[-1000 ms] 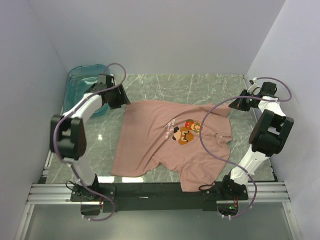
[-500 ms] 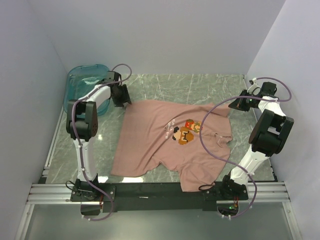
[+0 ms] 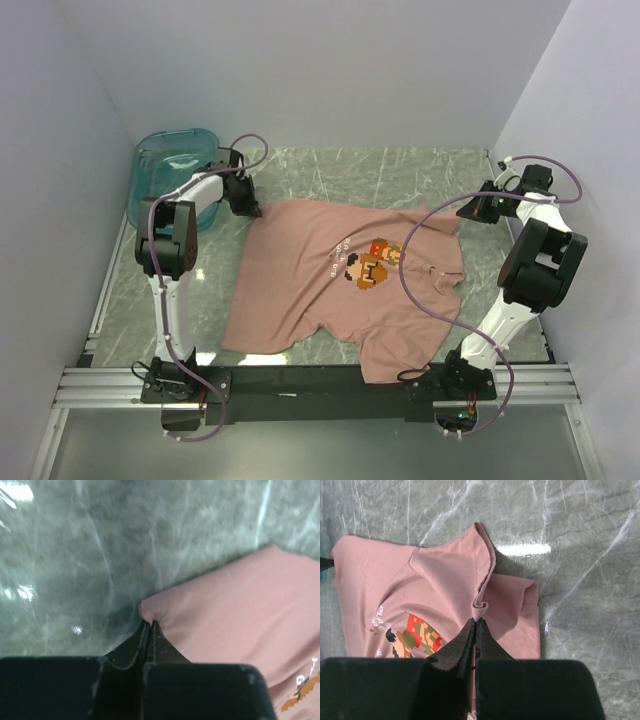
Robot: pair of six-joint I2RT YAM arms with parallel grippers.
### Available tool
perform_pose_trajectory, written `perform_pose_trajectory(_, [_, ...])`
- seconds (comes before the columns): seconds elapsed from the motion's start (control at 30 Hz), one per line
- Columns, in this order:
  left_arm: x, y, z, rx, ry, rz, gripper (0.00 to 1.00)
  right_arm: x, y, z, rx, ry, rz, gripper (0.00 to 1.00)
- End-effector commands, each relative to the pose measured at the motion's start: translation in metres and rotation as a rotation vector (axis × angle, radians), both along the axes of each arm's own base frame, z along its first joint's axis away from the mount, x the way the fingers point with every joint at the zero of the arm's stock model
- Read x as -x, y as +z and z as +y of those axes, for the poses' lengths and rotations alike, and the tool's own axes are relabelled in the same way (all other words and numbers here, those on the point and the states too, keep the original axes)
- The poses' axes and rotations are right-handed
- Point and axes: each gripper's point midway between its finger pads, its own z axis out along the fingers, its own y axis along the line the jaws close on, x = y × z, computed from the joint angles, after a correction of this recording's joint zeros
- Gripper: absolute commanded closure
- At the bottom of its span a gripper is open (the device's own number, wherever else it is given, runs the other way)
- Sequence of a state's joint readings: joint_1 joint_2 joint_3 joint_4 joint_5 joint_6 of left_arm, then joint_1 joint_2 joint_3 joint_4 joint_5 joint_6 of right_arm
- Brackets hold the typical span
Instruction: Fold and stack the t-shirts
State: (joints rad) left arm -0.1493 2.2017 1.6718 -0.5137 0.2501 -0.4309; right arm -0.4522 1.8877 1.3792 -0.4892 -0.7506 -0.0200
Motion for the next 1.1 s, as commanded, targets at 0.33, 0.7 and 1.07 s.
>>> perform_pose_trajectory(0.33, [0.113,0.099,-0.126,0.119,-0.509,-0.296,0.99,-0.001,0.005,-0.003,0.003,0.013,-0.024,1.0])
perform_pose_trajectory(0.7, [0.125,0.119,-0.103,-0.107,-0.399,-0.397,0.41,-0.001,0.007,-0.002,-0.001,0.017,-0.028,1.0])
perform_pose_trajectory(1.07, [0.119,0.083,-0.154,0.158,-0.404,-0.229,0.49,-0.001,0.004,-0.002,-0.003,0.018,-0.02,1.0])
